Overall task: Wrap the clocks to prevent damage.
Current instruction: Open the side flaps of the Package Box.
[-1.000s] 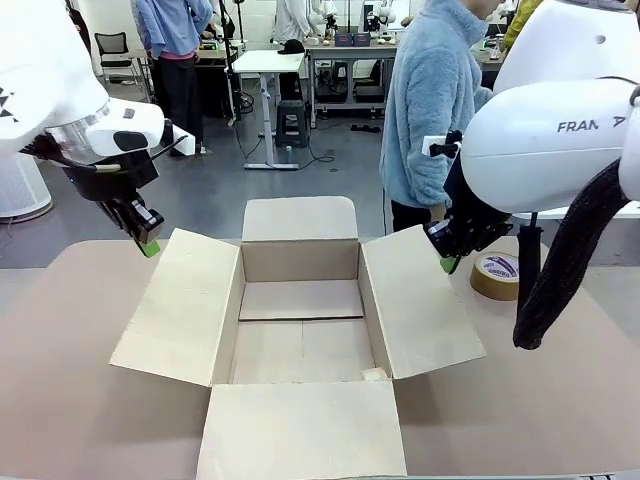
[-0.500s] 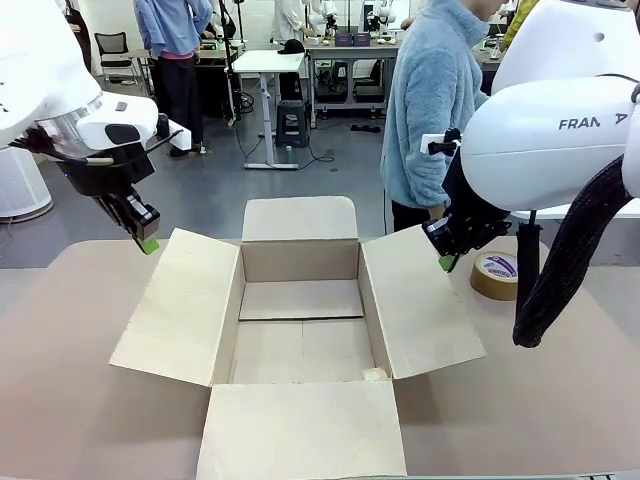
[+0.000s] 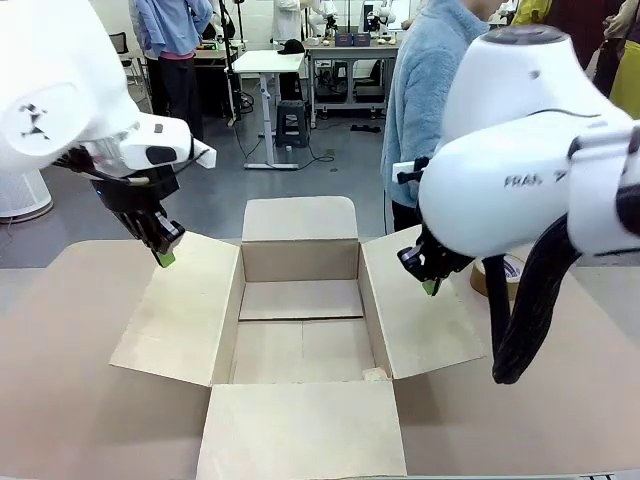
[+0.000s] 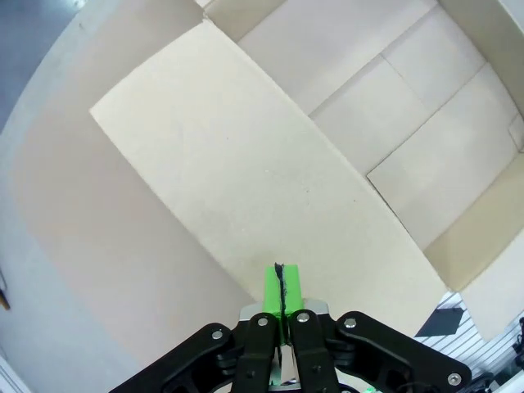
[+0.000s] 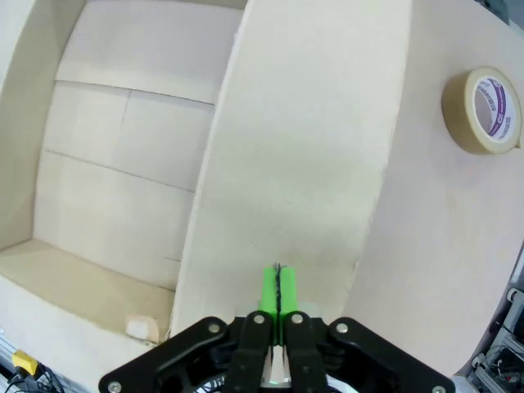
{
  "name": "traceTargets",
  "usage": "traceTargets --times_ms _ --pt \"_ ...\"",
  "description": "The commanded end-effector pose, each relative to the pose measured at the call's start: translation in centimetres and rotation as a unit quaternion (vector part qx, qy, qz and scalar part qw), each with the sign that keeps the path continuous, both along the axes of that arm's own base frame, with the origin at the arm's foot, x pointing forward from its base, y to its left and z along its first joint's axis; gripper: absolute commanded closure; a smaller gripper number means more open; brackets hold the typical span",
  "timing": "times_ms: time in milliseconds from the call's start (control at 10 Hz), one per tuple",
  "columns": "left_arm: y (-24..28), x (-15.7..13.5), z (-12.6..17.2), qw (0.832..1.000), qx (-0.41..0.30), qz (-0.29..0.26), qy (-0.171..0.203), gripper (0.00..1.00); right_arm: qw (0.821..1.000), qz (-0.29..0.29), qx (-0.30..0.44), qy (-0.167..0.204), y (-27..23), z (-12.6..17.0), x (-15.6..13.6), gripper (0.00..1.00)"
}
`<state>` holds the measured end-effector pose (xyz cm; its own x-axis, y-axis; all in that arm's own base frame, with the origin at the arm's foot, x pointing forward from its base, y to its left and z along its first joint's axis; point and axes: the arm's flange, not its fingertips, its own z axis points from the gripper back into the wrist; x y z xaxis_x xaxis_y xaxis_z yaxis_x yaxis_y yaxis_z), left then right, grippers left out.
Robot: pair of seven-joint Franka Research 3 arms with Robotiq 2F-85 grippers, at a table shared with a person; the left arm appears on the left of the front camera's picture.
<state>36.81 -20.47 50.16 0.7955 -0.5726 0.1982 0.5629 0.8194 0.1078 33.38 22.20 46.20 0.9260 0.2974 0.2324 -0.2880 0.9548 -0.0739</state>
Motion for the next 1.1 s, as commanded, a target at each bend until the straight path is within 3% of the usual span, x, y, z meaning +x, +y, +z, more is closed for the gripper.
traceTargets --times_ms 0,100,600,1000 --pt "-0.9 0.5 -1.5 0.998 0.036 0.048 0.000 1.00 0.999 -0.029 -0.029 -0.015 0.1 -1.8 1.2 0.99" --pt "-1.0 0.8 -2.6 0.997 0.048 0.059 -0.001 1.00 0.999 -0.036 -0.033 -0.014 0.0 -2.5 1.5 0.99" --pt "1.0 2.7 -9.1 0.989 0.016 0.126 0.069 1.00 0.998 -0.062 -0.002 0.012 -1.5 -7.8 4.4 0.99" --pt "1.1 2.3 -11.0 0.988 -0.005 0.129 0.084 1.00 0.997 -0.069 0.010 0.033 -1.8 -9.7 5.0 0.99"
